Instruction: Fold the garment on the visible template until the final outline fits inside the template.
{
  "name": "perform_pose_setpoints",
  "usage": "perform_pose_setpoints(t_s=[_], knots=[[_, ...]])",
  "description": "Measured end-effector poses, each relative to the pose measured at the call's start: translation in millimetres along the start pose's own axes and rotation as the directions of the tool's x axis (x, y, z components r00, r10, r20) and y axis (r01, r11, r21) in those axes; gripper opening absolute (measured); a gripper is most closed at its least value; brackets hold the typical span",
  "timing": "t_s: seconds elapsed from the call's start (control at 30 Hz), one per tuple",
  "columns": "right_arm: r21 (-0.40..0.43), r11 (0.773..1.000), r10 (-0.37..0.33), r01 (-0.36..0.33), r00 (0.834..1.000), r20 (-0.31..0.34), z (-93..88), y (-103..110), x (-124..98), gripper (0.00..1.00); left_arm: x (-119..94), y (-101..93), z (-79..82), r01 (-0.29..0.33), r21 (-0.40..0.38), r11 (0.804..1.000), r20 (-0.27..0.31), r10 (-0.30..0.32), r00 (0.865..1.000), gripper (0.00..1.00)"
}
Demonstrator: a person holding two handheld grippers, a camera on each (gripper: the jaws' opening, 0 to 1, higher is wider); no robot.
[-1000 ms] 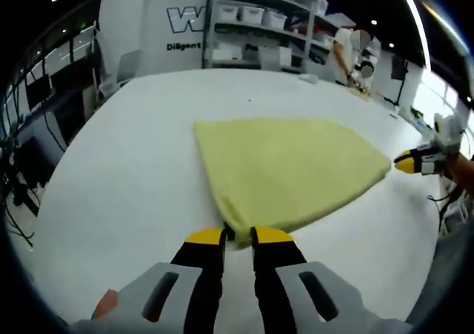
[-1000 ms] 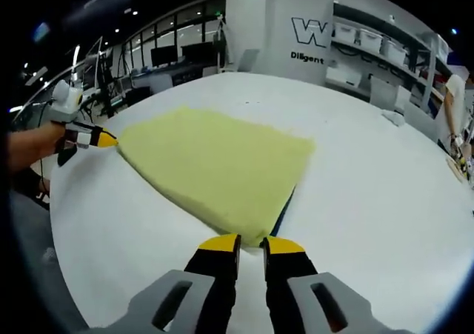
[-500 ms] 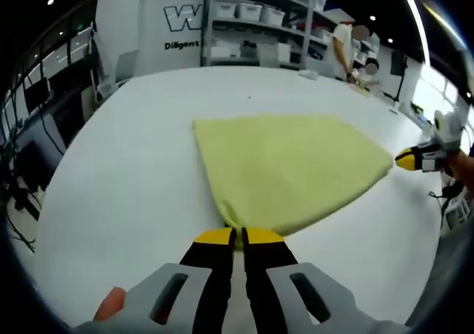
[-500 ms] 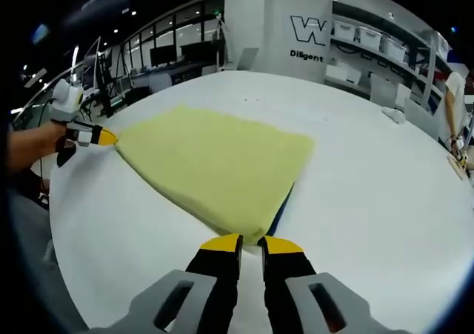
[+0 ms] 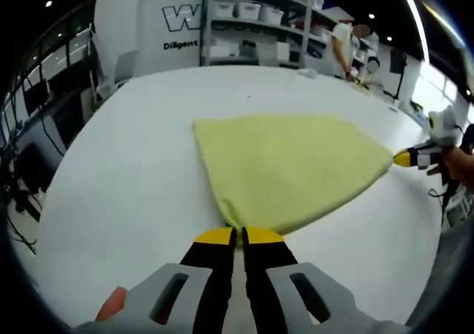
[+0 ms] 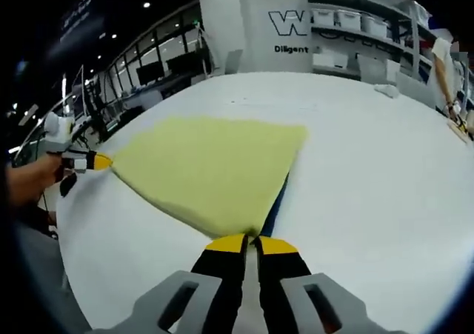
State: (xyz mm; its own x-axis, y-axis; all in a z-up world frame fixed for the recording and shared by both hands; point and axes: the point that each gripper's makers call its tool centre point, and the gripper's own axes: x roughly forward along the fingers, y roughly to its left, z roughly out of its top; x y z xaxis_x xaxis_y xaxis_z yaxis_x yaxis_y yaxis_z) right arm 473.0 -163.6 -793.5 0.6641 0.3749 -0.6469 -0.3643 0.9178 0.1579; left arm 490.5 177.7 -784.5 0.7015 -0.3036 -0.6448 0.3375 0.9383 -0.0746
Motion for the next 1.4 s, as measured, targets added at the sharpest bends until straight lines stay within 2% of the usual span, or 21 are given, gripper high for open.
perform_pose_setpoints(t_s=[0.17,0.3,0.5,0.57,0.63,0.7,0.93,1.1,1.2,1.4], knots=[[0.058,0.997,0.043,-0.045,0.998,0.035,4.7,6,2,0.0,2,-0.8,-0.6,0.003,0.0,1.0,-0.002,-0.003,1.0,0.0],[0.073,0.996,0.045,-0.048,0.998,0.036,3.6,6,2,0.0,2,-1.6,-0.6,0.003,0.002,1.0,-0.002,-0.003,1.0,0.0],[0.042,0.999,0.025,-0.027,0.999,0.042,3.9,2,-2,0.0,2,-1.3,-0.2,0.003,0.0,1.0,-0.001,-0.003,1.0,0.0],[0.056,0.998,0.017,-0.018,1.0,0.01,-1.6,0,-3,0.0,3,-1.2,-0.6,0.004,0.0,1.0,-0.002,-0.004,1.0,0.0],[0.069,0.997,0.028,-0.029,0.999,0.019,-0.4,1,-2,0.0,3,-1.3,-0.6,0.005,-0.003,1.0,-0.002,-0.005,1.0,0.0],[0.059,0.998,0.013,-0.014,1.0,0.017,-0.6,-2,-1,0.05,3,-1.2,-0.6,0.005,-0.001,1.0,-0.003,-0.005,1.0,0.0],[0.051,0.998,0.034,-0.035,0.999,0.037,5.1,2,2,0.1,4,-0.9,-1.2,0.007,-0.001,1.0,-0.005,-0.007,1.0,0.0],[0.036,0.997,0.065,-0.066,0.997,0.035,6.2,7,5,0.06,4,-1.1,-1.2,0.007,-0.002,1.0,-0.007,-0.007,1.0,0.0],[-0.004,0.995,0.096,-0.096,0.995,0.04,7.1,15,5,0.0,4,-1.1,-1.2,0.007,-0.002,1.0,-0.007,-0.007,1.0,0.0],[0.003,0.997,0.081,-0.082,0.995,0.051,11.2,12,0,0.0,4,-0.5,-0.4,0.005,-0.004,1.0,-0.006,-0.005,1.0,0.0]])
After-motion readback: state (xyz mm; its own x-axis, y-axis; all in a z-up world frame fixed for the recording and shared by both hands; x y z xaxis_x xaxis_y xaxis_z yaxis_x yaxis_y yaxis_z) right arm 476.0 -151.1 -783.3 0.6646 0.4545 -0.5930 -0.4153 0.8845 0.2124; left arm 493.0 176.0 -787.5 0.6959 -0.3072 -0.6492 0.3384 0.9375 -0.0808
